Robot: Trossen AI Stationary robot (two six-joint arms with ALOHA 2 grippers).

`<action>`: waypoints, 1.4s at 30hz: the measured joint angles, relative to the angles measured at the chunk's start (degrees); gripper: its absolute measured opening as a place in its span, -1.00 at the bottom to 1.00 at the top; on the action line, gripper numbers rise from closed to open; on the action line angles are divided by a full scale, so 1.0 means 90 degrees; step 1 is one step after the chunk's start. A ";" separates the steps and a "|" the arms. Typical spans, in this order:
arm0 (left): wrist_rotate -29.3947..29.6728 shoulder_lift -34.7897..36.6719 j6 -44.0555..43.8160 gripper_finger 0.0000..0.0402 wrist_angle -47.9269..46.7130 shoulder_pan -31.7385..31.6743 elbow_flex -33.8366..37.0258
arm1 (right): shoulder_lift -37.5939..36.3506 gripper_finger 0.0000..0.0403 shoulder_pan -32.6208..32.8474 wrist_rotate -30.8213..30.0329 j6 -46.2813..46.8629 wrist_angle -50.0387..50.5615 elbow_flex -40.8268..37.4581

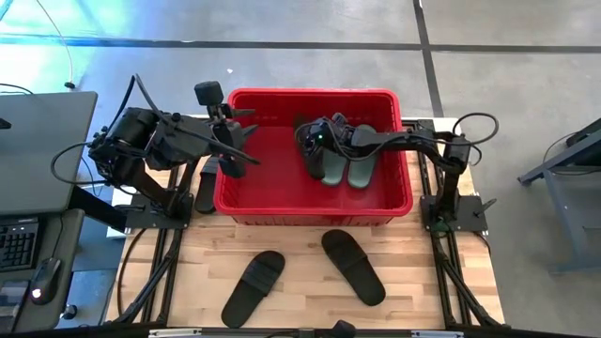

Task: Pick and place slides into bin
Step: Put the black slide into the red container

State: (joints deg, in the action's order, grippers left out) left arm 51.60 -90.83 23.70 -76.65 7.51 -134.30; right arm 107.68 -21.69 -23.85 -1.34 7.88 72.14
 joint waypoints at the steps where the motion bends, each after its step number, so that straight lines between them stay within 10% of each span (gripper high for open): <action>1: -0.0001 0.0000 -0.0015 -0.33 -0.0002 0.0000 0.0000 | 0.0000 -0.89 -0.0015 0.0199 0.0005 -0.0009 0.0000; 19: -0.0875 -0.0016 -0.0756 -0.33 -0.0532 0.0002 0.0000 | 0.0039 -0.26 -0.0279 0.0493 0.1835 -0.0018 0.0012; 22: -0.0883 -0.0027 -0.1029 -0.33 -0.0786 0.0002 0.0000 | 0.0039 -0.23 -0.0271 0.1219 0.2473 0.0026 0.0012; 27: -0.1048 -0.0027 -0.1392 -0.33 -0.1042 0.0002 0.0000 | 0.0041 -0.24 0.0009 0.0279 0.2450 0.0542 0.0015; 42: -0.1524 -0.0027 -0.1836 -0.34 -0.1282 0.0002 0.0224 | 0.0041 -0.32 0.0410 0.0778 0.2702 0.0104 0.0015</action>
State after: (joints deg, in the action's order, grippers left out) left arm 37.89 -91.07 7.18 -88.19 7.53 -132.28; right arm 108.05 -18.00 -16.84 22.98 8.81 72.27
